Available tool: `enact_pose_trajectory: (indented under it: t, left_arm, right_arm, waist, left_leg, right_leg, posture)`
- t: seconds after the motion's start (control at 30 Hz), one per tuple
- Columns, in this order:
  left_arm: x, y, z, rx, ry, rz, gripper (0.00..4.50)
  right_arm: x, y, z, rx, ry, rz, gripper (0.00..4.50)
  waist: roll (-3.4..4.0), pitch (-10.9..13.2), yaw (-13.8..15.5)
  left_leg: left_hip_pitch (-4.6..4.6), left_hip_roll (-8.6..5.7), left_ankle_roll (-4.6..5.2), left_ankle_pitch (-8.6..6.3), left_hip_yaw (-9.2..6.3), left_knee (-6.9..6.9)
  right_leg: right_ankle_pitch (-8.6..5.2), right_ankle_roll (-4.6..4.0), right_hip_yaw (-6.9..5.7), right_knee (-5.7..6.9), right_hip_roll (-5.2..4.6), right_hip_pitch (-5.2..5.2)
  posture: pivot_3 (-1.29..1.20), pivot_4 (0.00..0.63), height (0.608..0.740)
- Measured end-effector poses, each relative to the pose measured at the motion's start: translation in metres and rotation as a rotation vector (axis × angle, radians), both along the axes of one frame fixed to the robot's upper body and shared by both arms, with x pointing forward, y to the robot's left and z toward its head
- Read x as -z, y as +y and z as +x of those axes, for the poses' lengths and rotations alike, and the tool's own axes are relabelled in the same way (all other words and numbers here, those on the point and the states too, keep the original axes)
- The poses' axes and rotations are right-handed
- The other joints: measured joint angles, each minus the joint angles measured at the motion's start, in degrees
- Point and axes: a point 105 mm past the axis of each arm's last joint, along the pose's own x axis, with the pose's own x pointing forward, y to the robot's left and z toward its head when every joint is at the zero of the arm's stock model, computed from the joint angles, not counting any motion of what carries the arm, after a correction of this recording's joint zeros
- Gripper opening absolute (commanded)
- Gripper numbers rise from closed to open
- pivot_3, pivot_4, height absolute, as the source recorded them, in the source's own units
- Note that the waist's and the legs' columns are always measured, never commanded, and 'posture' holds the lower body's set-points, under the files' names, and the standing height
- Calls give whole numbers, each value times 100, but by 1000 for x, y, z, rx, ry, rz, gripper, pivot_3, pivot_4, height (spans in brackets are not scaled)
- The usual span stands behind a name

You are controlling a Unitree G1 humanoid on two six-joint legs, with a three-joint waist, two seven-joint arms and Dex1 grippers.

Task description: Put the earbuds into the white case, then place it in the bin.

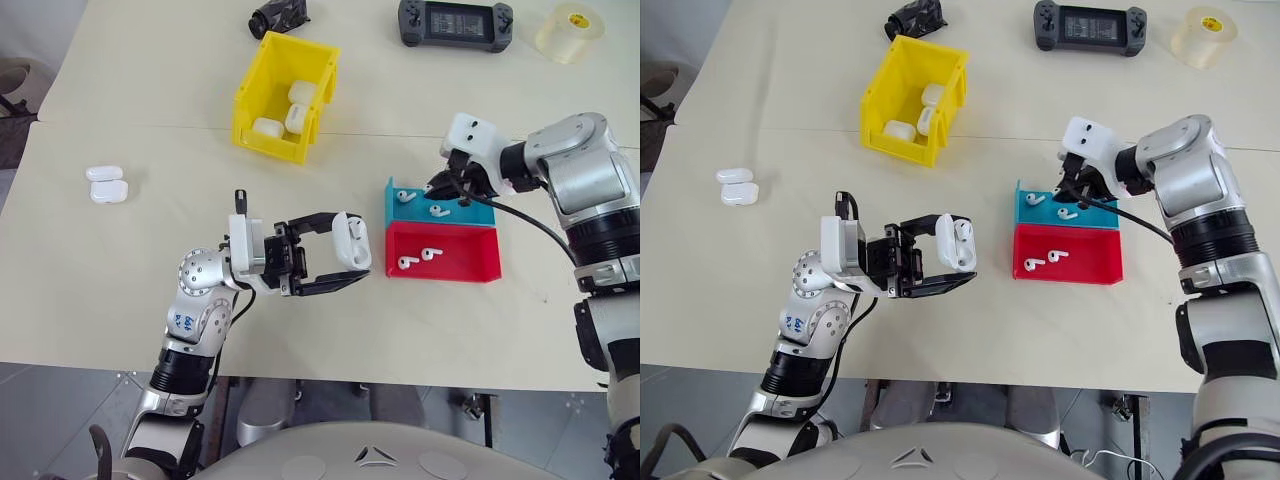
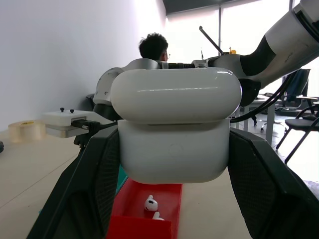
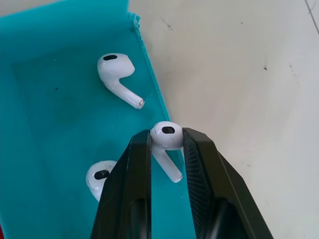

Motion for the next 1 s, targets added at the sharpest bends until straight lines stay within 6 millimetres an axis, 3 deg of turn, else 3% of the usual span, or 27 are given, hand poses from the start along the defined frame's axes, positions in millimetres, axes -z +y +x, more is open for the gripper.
enact_pose_trajectory:
  t: [0.13, 0.23, 0.4, 0.53, 0.63, 0.8, 1.0]
  left_arm:
    - [0, 0, 1, 0, 5, 2, 2799]
    - [-4, -2, 4, 6, 0, 7, 2799]
    - [-12, -4, 16, -7, -1, 6, 2799]
    - [-15, -7, 20, 4, -1, 9, 2799]
    - [-19, -11, 25, 13, 2, 11, 2799]
    - [-20, -14, 29, 22, 17, 13, 2799]
    - [-21, -16, 30, 29, 26, 15, 2799]
  right_arm:
    - [-33, 11, -10, -67, -98, 209, 709]
    - [-53, 15, -33, -132, -131, 387, 709]
    - [-58, 21, -86, -203, -56, 762, 709]
    - [-69, 33, -110, -189, -56, 937, 709]
    - [-65, 53, -128, -155, 11, 1144, 709]
    - [-66, 71, -146, -112, 41, 1274, 709]
    - [-62, 76, -148, -56, 36, 1318, 709]
  waist:
    - [1, 1, -6]
    - [0, 1, 37]
    - [0, 1, 39]
    - [-2, 1, 5]
    - [-1, 1, 11]
    - [-1, 1, 8]
    - [-1, 1, 10]
  left_leg:
    - [0, 3, -1, 0, 0, -3]
    - [-1, 4, -1, 0, -12, -2]
    - [-1, -3, 0, -2, -13, -2]
    - [8, 15, -11, 0, -9, -2]
    - [8, 16, -19, 4, -7, -6]
    - [8, 3, -14, 3, -5, -6]
    - [7, -3, -5, 4, -3, -7]
  right_leg:
    - [0, 0, -1, -2, 0, -1]
    - [0, 0, -1, -4, -1, 6]
    - [4, 7, -1, -12, -6, 14]
    - [3, 4, 4, -10, 1, 15]
    - [1, 1, 8, 0, 4, 10]
    - [1, 2, 17, 8, 6, 5]
    - [1, 2, 18, 9, 12, 5]
  posture:
    - [0, 150, 740]
    - [0, 150, 740]
    - [0, 150, 740]
    - [0, 150, 740]
    - [0, 150, 740]
    - [0, 150, 740]
    - [0, 150, 740]
